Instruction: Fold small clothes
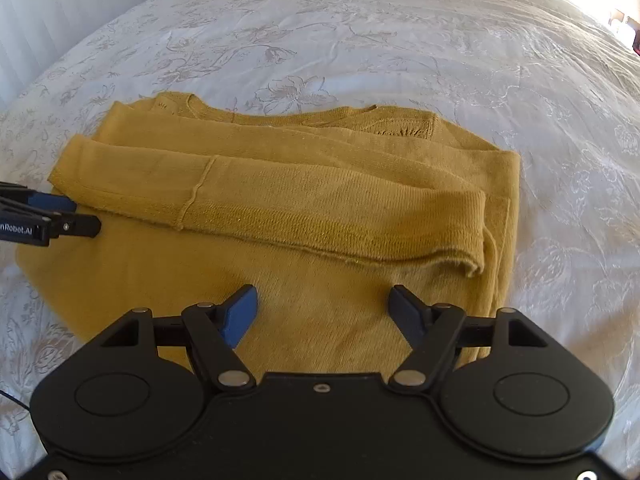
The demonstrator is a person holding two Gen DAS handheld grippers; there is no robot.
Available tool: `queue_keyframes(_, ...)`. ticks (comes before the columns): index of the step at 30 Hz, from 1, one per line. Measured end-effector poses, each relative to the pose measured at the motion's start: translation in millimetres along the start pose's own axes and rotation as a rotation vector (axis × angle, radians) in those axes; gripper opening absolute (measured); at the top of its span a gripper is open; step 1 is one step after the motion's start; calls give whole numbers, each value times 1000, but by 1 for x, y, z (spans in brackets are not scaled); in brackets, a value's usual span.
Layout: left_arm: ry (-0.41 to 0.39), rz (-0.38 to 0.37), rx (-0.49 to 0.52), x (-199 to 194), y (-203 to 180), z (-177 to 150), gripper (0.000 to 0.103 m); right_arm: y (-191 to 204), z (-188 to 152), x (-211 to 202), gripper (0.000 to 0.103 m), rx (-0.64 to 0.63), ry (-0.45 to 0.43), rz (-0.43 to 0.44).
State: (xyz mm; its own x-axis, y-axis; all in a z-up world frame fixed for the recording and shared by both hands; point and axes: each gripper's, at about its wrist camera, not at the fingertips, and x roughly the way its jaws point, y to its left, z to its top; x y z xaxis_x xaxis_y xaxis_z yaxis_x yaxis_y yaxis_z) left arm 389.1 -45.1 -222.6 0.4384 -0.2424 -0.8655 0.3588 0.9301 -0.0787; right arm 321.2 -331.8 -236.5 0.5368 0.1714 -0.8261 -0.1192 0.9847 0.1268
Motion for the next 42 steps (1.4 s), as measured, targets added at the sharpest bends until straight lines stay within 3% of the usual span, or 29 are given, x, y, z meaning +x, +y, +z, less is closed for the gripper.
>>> queue_keyframes(9, -70, 46, 47, 30, 19, 82, 66, -43, 60, 20, 75, 107, -92, -88)
queue_keyframes(15, -142, 62, -15, 17, 33, 107, 66, -72, 61, 4, 75, 244, -149, -94)
queue_keyframes(19, -135, 36, -48, 2, 36, 93, 66, -79, 41, -12, 75, 298, -147, -62)
queue_keyframes(27, 11, 5, -45, -6, 18, 18, 66, -79, 11, -19, 74, 290, -88, -10)
queue_keyframes(30, 32, 25, 3, -1, 11, -2, 76, -82, 10, -16, 64, 307, -89, -3)
queue_keyframes(35, 62, -20, -22, 10, 14, 2, 95, -87, 17, -5, 62, 332, -78, -12)
queue_keyframes(38, 65, -29, -44, 12, 17, 7, 99, -88, 19, 1, 43, 328, -55, -13)
queue_keyframes(40, 59, -20, -43, 11, 15, 7, 99, -87, 21, 2, 12, 320, -38, -13)
queue_keyframes(42, 42, -17, -46, 6, 12, 5, 99, -85, 23, -2, 9, 295, -25, -42)
